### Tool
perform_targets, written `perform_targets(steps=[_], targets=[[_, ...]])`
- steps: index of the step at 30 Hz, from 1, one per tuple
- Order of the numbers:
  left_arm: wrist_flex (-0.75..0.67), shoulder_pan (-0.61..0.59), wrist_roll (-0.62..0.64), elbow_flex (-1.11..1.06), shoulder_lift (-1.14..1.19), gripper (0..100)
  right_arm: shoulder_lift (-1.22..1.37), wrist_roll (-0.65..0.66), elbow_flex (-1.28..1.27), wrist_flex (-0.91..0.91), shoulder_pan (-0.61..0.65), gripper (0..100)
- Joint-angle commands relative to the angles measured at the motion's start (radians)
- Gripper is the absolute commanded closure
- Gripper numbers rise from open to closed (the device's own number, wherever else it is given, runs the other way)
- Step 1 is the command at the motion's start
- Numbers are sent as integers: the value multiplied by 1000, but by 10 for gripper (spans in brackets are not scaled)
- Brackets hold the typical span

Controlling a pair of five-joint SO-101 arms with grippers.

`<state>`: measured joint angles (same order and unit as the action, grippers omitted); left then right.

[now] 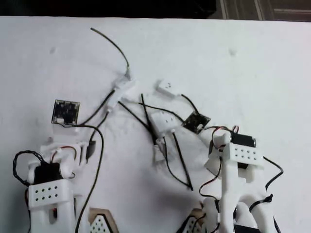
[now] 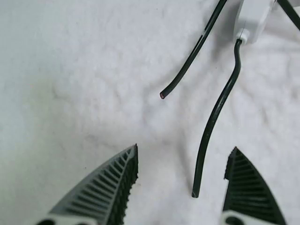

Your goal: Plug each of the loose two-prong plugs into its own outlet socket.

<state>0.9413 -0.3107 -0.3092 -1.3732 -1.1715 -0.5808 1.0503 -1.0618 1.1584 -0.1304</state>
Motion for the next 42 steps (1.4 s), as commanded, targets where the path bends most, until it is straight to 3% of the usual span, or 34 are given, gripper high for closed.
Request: perform_targets(steps=[1,6,14,21,24,33,38,42], targets=[[-21,-7,3,28,-16,702,53,8,6,-16,-12,753],[-21,-8,3,28,-16,702,196,8,54,-62,-28,807],[-23,-5,3,18,-16,702,387,8,184,-88,-102,813],[-23,-5,2,18,-16,702,415,9,236,-82,-111,964],[-23,-5,2,18,-16,702,409,9,244,-81,-114,979],[-41,-4,3,15,-16,702,173,9,276,140,-104,981],[-49,-4,11,15,-16,702,-12,0,258,186,-33,981],[-49,1,11,17,-16,702,-153,-133,259,242,73,981]])
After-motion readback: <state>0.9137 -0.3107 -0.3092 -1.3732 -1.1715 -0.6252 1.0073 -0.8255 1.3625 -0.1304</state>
